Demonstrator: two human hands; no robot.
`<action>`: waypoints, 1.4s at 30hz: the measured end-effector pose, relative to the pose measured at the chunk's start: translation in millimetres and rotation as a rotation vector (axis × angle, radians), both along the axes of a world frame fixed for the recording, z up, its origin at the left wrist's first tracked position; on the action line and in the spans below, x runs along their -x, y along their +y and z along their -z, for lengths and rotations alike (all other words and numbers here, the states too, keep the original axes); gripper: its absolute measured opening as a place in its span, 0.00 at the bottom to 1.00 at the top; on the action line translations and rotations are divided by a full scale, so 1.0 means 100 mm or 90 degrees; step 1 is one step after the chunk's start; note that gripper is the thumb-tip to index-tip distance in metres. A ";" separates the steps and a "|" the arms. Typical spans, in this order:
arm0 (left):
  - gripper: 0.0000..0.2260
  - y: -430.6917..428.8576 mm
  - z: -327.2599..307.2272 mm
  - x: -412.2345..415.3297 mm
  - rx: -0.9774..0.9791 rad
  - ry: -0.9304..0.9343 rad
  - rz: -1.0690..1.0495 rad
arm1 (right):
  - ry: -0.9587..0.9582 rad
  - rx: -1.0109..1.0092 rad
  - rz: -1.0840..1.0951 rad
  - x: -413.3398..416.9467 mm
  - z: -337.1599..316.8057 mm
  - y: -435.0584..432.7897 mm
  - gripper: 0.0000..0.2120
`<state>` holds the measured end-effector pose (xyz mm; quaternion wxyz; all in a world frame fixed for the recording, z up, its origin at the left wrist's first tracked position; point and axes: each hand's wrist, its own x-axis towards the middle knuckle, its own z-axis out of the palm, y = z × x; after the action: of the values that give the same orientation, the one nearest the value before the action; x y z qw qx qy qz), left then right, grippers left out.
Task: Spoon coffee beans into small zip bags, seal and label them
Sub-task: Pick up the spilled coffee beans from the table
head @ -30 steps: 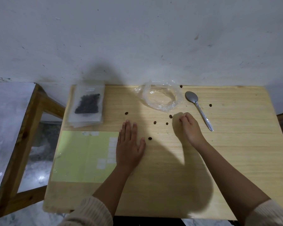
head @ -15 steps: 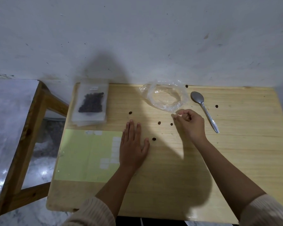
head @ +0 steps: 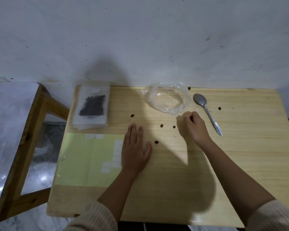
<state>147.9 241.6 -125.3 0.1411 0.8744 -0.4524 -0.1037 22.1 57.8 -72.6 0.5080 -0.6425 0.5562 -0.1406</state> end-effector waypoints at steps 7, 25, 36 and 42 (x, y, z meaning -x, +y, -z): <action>0.29 -0.01 -0.01 0.00 0.015 0.004 -0.001 | -0.356 -0.320 0.231 0.08 0.00 0.08 0.13; 0.29 0.00 0.01 0.01 0.019 0.003 -0.004 | -0.030 0.127 -0.147 0.10 0.10 0.10 0.10; 0.31 0.00 0.02 0.02 -0.019 -0.010 0.005 | -0.049 0.168 -0.200 0.11 0.16 0.11 0.09; 0.31 -0.01 0.02 0.02 -0.025 -0.015 0.007 | -0.045 0.161 -0.208 0.10 0.18 0.12 0.04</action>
<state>146.3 240.4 -127.3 0.1183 0.8758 -0.4564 -0.1033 12.5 69.7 -90.3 0.4589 -0.7773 0.4044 -0.1475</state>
